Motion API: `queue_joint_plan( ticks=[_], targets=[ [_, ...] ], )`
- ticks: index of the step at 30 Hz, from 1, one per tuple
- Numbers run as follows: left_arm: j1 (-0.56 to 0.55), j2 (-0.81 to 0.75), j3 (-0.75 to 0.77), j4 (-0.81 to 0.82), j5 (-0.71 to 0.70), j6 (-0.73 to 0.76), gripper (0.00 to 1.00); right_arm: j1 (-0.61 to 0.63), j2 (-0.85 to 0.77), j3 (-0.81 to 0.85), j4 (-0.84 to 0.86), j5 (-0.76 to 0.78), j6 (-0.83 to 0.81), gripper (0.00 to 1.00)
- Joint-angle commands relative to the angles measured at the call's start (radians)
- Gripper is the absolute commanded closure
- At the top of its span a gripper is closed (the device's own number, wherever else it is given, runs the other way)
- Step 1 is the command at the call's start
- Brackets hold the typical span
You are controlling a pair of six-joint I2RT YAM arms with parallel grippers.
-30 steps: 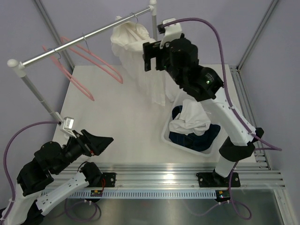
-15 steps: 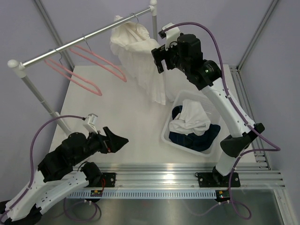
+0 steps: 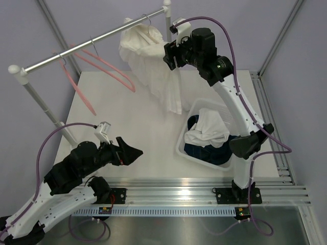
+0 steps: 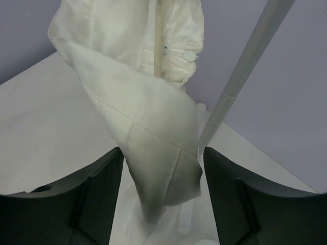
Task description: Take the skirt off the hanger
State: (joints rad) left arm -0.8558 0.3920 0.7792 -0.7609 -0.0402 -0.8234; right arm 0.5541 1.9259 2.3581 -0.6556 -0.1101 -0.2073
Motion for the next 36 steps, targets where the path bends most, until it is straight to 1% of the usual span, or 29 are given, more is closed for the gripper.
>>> queue_joint_plan(
  ticks=[1, 3, 6, 7, 10, 13, 14, 16, 20, 21, 23, 24, 29, 32, 33, 36],
  targets=[
    [0.001, -0.010, 0.042, 0.017, 0.003, 0.027, 0.01, -0.016, 0.077, 0.136, -0.005, -0.054, -0.004, 0.31],
    [0.001, -0.012, 0.045, 0.011, 0.000, 0.032, 0.01, -0.017, 0.102, 0.176, -0.019, -0.069, 0.003, 0.34],
    [0.003, -0.013, 0.052, 0.000, -0.003, 0.040, 0.01, -0.019, 0.122, 0.190, -0.012, -0.088, 0.012, 0.42],
    [0.001, -0.015, 0.055, -0.005, -0.004, 0.040, 0.01, -0.019, 0.124, 0.185, -0.004, -0.095, 0.014, 0.50],
    [0.003, -0.016, 0.060, -0.011, -0.007, 0.044, 0.01, -0.019, 0.137, 0.201, -0.024, -0.150, 0.019, 0.61],
    [0.001, -0.019, 0.061, -0.012, -0.006, 0.049, 0.01, -0.019, 0.146, 0.210, -0.039, -0.165, 0.020, 0.63],
    [0.001, -0.019, 0.060, -0.014, -0.006, 0.049, 0.01, -0.019, 0.148, 0.213, -0.042, -0.166, 0.019, 0.68],
    [0.003, -0.022, 0.058, -0.014, -0.004, 0.049, 0.01, -0.017, 0.148, 0.216, -0.045, -0.178, 0.019, 0.73],
    [0.001, -0.025, 0.057, -0.017, -0.001, 0.047, 0.01, -0.019, 0.157, 0.222, -0.047, -0.189, 0.013, 0.76],
    [0.003, -0.025, 0.057, -0.015, 0.000, 0.046, 0.01, -0.019, 0.160, 0.227, -0.047, -0.192, 0.009, 0.81],
    [0.001, -0.027, 0.060, -0.021, -0.001, 0.047, 0.01, -0.019, 0.165, 0.227, -0.049, -0.201, 0.006, 0.98],
    [0.003, -0.027, 0.058, -0.023, -0.003, 0.046, 0.01, -0.017, 0.165, 0.224, -0.047, -0.206, 0.002, 1.00],
    [0.003, -0.021, 0.068, -0.021, -0.003, 0.049, 0.01, -0.019, 0.154, 0.224, -0.019, -0.235, 0.014, 1.00],
    [0.003, -0.007, 0.074, 0.001, 0.014, 0.050, 0.01, -0.019, 0.124, 0.208, 0.026, -0.238, 0.051, 1.00],
    [0.001, -0.002, 0.075, 0.008, 0.028, 0.052, 0.01, -0.019, 0.108, 0.170, 0.048, -0.240, 0.072, 1.00],
    [0.001, 0.007, 0.084, 0.026, 0.034, 0.052, 0.01, -0.017, 0.004, 0.065, 0.181, -0.250, 0.121, 1.00]
  ],
)
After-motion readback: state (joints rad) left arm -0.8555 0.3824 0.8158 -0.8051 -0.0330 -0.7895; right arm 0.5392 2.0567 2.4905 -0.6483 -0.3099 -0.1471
